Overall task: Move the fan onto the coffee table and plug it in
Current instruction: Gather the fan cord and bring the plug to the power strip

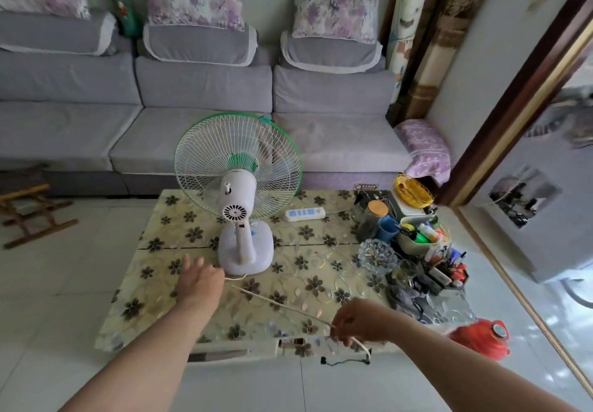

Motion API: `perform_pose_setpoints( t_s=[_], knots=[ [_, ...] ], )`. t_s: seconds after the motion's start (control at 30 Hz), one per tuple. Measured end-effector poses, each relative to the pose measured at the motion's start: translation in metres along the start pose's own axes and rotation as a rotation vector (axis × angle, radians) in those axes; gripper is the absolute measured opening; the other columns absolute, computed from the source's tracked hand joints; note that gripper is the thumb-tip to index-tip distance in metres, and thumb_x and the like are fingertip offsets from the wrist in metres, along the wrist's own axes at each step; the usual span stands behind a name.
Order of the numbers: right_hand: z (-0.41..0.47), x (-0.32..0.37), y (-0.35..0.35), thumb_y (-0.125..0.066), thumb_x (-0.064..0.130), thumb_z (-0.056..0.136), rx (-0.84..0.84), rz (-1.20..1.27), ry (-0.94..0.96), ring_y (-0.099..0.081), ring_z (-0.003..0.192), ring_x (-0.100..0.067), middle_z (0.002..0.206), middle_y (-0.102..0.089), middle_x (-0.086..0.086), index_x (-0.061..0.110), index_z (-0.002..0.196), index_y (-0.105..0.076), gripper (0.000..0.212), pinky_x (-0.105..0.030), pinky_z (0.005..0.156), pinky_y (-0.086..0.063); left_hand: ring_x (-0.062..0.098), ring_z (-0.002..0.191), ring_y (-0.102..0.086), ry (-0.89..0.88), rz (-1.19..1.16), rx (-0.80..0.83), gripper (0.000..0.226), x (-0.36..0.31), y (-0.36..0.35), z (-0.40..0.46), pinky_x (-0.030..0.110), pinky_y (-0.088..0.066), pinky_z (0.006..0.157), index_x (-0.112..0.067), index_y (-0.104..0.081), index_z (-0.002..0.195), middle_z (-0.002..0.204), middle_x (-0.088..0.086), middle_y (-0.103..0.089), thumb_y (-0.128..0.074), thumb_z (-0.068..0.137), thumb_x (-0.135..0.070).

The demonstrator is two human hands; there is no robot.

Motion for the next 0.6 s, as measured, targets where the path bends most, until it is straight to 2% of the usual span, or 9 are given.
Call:
perform_pose_setpoints(
  t_s=[0.07, 0.1, 0.17, 0.23, 0.3, 0.37, 0.43, 0.5, 0.6],
  knots=[
    [-0.006, 0.001, 0.027, -0.066, 0.03, 0.092, -0.146, -0.033, -0.032, -0.057, 0.049, 0.011, 0.079, -0.075, 0.005, 0.018, 0.104, -0.076, 0.02, -0.003, 0.053, -0.044, 0.027, 0.146, -0.026, -0.121, -0.001, 0.036, 0.051, -0.029, 0.017, -0.002, 0.05, -0.013, 0.12, -0.025, -0.052, 0.139, 0.149, 0.001, -0.047, -0.051, 0.09, -0.009],
    [-0.008, 0.009, 0.039, -0.065, 0.031, 0.092, -0.204, -0.055, -0.032, -0.057, 0.048, 0.008, 0.076, -0.073, 0.007, 0.018, 0.105, -0.076, 0.021, -0.004, 0.05, -0.043, 0.027, 0.145, -0.028, -0.232, -0.067, 0.031, 0.054, -0.057, 0.033, -0.007, 0.047, -0.021, 0.118, -0.023, -0.047, 0.142, 0.151, 0.003, -0.043, -0.051, 0.091, -0.007],
    [-0.011, 0.032, 0.063, -0.063, 0.031, 0.094, -0.301, -0.118, -0.009, -0.067, 0.061, -0.007, 0.083, -0.075, 0.001, 0.019, 0.105, -0.076, 0.021, -0.014, 0.059, -0.053, 0.028, 0.131, -0.046, -0.476, -0.256, 0.028, 0.051, -0.125, 0.075, -0.025, 0.044, -0.041, 0.105, -0.021, -0.041, 0.142, 0.142, 0.006, -0.052, -0.055, 0.093, -0.015],
    [-0.02, 0.052, 0.088, -0.058, 0.03, 0.096, -0.415, -0.239, 0.004, -0.071, 0.075, -0.02, 0.089, -0.076, -0.004, 0.019, 0.101, -0.075, 0.021, -0.027, 0.067, -0.058, 0.033, 0.116, -0.059, -0.63, -0.352, 0.021, 0.041, -0.176, 0.113, -0.045, 0.045, -0.05, 0.093, -0.021, -0.043, 0.137, 0.126, 0.01, -0.063, -0.052, 0.097, -0.027],
    [-0.035, 0.063, 0.113, -0.056, 0.029, 0.096, -0.523, -0.369, 0.008, -0.067, 0.072, -0.019, 0.09, -0.074, -0.001, 0.024, 0.1, -0.073, 0.018, -0.026, 0.059, -0.05, 0.034, 0.102, -0.066, -0.648, -0.328, -0.085, 0.025, -0.193, 0.147, -0.052, 0.045, -0.054, 0.083, -0.019, -0.053, 0.123, 0.111, 0.012, -0.068, -0.045, 0.101, -0.026],
    [-0.05, 0.062, 0.133, -0.056, 0.026, 0.093, -0.581, -0.472, -0.018, -0.062, 0.069, -0.017, 0.089, -0.072, 0.001, 0.027, 0.097, -0.07, 0.015, -0.023, 0.055, -0.044, 0.034, 0.098, -0.068, -0.617, -0.271, -0.15, 0.025, -0.191, 0.164, -0.053, 0.04, -0.052, 0.079, -0.017, -0.059, 0.119, 0.107, 0.013, -0.069, -0.04, 0.103, -0.022],
    [-0.068, 0.048, 0.152, -0.055, 0.022, 0.09, -0.642, -0.521, -0.099, -0.067, 0.077, -0.021, 0.09, -0.071, -0.001, 0.026, 0.095, -0.069, 0.015, -0.026, 0.062, -0.051, 0.033, 0.097, -0.068, -0.576, -0.276, -0.177, 0.027, -0.178, 0.171, -0.053, 0.036, -0.05, 0.078, -0.015, -0.062, 0.116, 0.105, 0.012, -0.069, -0.04, 0.102, -0.015],
    [-0.088, 0.027, 0.171, -0.054, 0.018, 0.091, -0.72, -0.516, -0.203, -0.07, 0.087, -0.024, 0.096, -0.072, -0.004, 0.024, 0.099, -0.07, 0.018, -0.03, 0.07, -0.055, 0.033, 0.094, -0.069, -0.543, -0.222, -0.234, 0.026, -0.161, 0.171, -0.049, 0.04, -0.056, 0.08, -0.014, -0.063, 0.114, 0.103, 0.01, -0.071, -0.043, 0.098, -0.008],
    [-0.123, -0.003, 0.191, -0.054, 0.019, 0.092, -0.847, -0.496, -0.317, -0.069, 0.081, -0.022, 0.096, -0.073, -0.004, 0.022, 0.101, -0.069, 0.017, -0.028, 0.062, -0.049, 0.03, 0.1, -0.069, -0.427, -0.197, -0.264, 0.036, -0.116, 0.162, -0.037, 0.04, -0.054, 0.078, -0.018, -0.061, 0.123, 0.112, 0.007, -0.07, -0.043, 0.095, -0.005]
  ],
)
Point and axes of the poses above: each hand's wrist, its own z-axis towards the middle knuckle, its own y-axis out of the back of the hand, x = y × z, the point moved 10 cm from there along z, towards the middle knuckle
